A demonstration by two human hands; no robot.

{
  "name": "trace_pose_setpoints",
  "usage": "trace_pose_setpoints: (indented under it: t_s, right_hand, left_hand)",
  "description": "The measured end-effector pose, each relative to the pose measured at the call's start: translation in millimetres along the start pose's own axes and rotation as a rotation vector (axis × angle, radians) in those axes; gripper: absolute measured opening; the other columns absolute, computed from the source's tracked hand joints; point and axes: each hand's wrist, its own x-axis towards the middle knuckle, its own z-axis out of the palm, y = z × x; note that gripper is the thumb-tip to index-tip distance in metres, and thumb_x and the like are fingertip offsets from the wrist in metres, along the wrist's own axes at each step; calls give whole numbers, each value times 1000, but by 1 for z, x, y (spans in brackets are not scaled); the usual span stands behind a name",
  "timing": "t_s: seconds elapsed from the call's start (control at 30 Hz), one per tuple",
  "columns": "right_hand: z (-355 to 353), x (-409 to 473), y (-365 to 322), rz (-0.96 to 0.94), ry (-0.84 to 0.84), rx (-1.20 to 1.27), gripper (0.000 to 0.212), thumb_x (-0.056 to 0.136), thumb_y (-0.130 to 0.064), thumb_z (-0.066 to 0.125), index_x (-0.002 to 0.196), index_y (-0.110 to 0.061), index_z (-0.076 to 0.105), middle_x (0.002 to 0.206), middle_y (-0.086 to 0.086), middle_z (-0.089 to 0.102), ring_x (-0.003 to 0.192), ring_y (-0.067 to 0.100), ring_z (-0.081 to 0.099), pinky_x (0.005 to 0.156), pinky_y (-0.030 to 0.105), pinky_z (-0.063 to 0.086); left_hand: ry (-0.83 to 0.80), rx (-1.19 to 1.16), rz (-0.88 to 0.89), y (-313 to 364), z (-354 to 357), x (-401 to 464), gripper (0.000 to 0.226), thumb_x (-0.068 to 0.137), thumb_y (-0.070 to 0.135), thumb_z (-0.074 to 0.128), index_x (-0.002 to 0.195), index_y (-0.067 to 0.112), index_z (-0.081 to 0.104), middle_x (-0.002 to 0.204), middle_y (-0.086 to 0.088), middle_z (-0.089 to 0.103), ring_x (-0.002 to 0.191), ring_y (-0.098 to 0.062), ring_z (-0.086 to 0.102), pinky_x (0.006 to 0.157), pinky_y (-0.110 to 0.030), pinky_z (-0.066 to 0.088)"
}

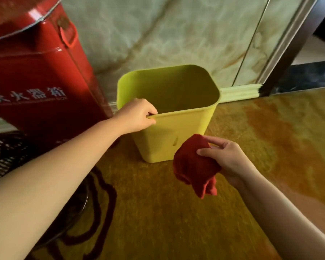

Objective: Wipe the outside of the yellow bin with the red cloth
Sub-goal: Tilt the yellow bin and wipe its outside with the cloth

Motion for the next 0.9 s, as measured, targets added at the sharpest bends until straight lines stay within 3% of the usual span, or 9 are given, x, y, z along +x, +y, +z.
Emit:
trace_pose_setpoints:
  t_s: [0.13, 0.23, 0.3, 0.37, 0.43, 0.57, 0.7, 0.83, 0.9]
  right_hand:
    - [-18, -7, 1, 34, 223, 151, 34, 74, -1, 69, 102, -19, 68, 89, 9, 71, 76, 22, 68, 67, 36, 59]
    - [-28, -21, -10, -127, 397, 118, 35, 75, -2, 69, 104, -21, 66, 94, 2, 70, 87, 19, 68, 82, 45, 56]
    - [-27, -29, -22, -255, 450, 50, 40, 77, -7, 68, 113, -22, 63, 101, -6, 67, 93, 14, 66, 81, 44, 57]
    - [-20, -32, -35, -365, 468, -75, 45, 78, -10, 68, 119, -26, 59, 111, -10, 64, 101, 12, 62, 80, 46, 57]
    - [-11, -26, -42, -430, 476, -184, 47, 78, -11, 68, 121, -27, 58, 114, -10, 60, 104, 9, 58, 84, 46, 56]
    - [-4, -10, -40, -389, 444, -116, 45, 79, -12, 68, 121, -26, 58, 104, -14, 61, 96, 8, 60, 80, 46, 57]
    - [-18, -4, -41, -389, 507, -78, 43, 79, -14, 67, 120, -24, 59, 100, -16, 63, 94, 1, 60, 86, 39, 56]
    - [-8, 2, -55, -645, 588, -389, 45, 76, -15, 64, 119, -28, 60, 113, -13, 62, 98, 2, 59, 91, 35, 52]
    - [18, 15, -54, -750, 369, -659, 41, 74, -22, 62, 114, -28, 63, 110, -8, 68, 99, 14, 63, 93, 41, 48]
  left_hand:
    - [21, -116, -32, 8, -10, 9, 17, 71, 19, 63, 71, 2, 66, 64, -18, 57, 66, -23, 51, 63, -39, 44]
    - [40, -376, -148, 6, -21, 14, 9, 70, 16, 67, 77, 10, 69, 63, -6, 64, 61, -14, 53, 60, -28, 42]
    - [13, -595, -239, 8, -22, 7, 22, 72, 5, 68, 94, 5, 69, 57, 11, 66, 57, -6, 57, 62, -24, 46]
    - [-33, -622, -251, 12, -18, -3, 25, 69, 6, 71, 94, 5, 69, 60, 15, 66, 62, -7, 59, 66, -25, 47]
    - [-100, -564, -231, 17, -17, -12, 22, 66, 12, 75, 88, 10, 71, 71, 4, 71, 70, -10, 62, 68, -27, 48]
    - [-241, -538, -275, 5, -33, -26, 26, 68, 0, 69, 90, 15, 67, 85, -4, 68, 80, -15, 60, 76, -33, 48]
    - [-269, -511, -344, -12, -42, -37, 37, 70, -4, 67, 102, 15, 65, 77, 4, 67, 69, -5, 61, 64, -21, 54]
    - [-213, -641, -448, -27, -36, -41, 40, 73, -4, 64, 107, 17, 63, 84, 2, 68, 68, -2, 63, 57, -13, 52]
    - [-187, -658, -469, -29, -34, -39, 44, 73, -4, 64, 111, 18, 61, 87, 4, 67, 73, -1, 61, 60, -15, 51]
